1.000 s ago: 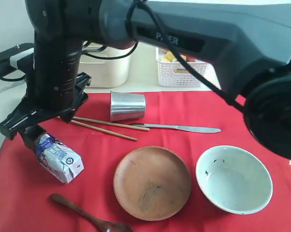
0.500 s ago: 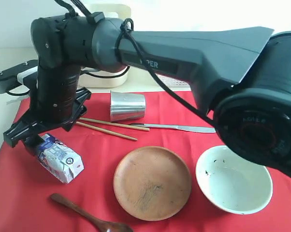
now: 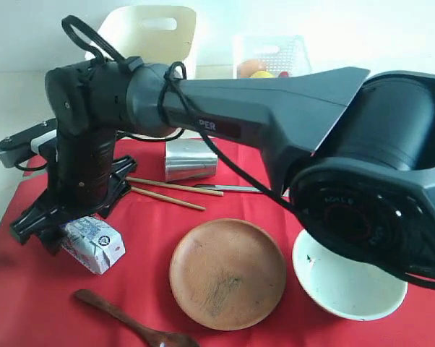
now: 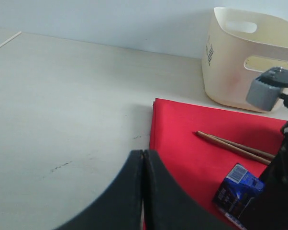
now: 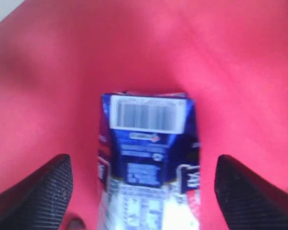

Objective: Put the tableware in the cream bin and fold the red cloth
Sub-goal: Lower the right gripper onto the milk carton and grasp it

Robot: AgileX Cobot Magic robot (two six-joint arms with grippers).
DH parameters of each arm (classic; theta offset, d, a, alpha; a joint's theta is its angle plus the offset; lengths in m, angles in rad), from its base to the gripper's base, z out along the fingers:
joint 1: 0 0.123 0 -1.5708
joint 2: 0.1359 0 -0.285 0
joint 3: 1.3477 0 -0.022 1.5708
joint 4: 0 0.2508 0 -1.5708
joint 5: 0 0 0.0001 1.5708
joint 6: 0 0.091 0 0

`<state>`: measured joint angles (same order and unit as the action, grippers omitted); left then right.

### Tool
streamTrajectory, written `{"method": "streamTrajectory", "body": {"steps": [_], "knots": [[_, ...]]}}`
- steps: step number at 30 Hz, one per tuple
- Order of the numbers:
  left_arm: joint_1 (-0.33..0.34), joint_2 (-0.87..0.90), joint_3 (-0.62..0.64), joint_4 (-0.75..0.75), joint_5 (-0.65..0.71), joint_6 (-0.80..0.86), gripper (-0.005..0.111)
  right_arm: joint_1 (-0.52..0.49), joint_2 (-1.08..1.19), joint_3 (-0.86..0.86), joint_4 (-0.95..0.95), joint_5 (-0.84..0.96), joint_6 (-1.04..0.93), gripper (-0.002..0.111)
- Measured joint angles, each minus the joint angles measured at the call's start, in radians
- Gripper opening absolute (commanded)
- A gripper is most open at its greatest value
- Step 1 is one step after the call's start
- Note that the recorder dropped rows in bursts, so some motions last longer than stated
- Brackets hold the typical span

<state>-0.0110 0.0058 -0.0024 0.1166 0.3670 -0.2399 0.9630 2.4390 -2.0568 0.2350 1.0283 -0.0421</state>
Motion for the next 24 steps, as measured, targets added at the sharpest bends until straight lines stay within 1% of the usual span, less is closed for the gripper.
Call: {"method": "streamTrajectory", "body": {"steps": [5, 8, 11, 15, 16, 20, 24], "knots": [[0.0, 0.0, 0.0, 0.0, 0.0, 0.0, 0.0, 0.017, 0.016, 0.0, -0.002, 0.004, 0.015, 0.075], [0.0, 0.0, 0.0, 0.0, 0.0, 0.0, 0.0, 0.017, 0.025, 0.0, -0.004, 0.015, 0.032, 0.065], [0.0, 0.0, 0.0, 0.0, 0.0, 0.0, 0.0, 0.017, 0.034, 0.0, -0.012, 0.026, 0.035, 0.045], [0.0, 0.0, 0.0, 0.0, 0.0, 0.0, 0.0, 0.017, 0.035, 0.0, -0.014, 0.04, 0.042, 0.013], [0.0, 0.0, 0.0, 0.0, 0.0, 0.0, 0.0, 0.017, 0.035, 0.0, -0.014, 0.043, 0.042, 0.001], [0.0, 0.0, 0.0, 0.0, 0.0, 0.0, 0.0, 0.017, 0.007, 0.0, -0.037, 0.087, 0.02, 0.0], [0.0, 0.0, 0.0, 0.0, 0.0, 0.0, 0.0, 0.004, -0.078, 0.0, -0.051, 0.091, 0.005, 0.0]]}}
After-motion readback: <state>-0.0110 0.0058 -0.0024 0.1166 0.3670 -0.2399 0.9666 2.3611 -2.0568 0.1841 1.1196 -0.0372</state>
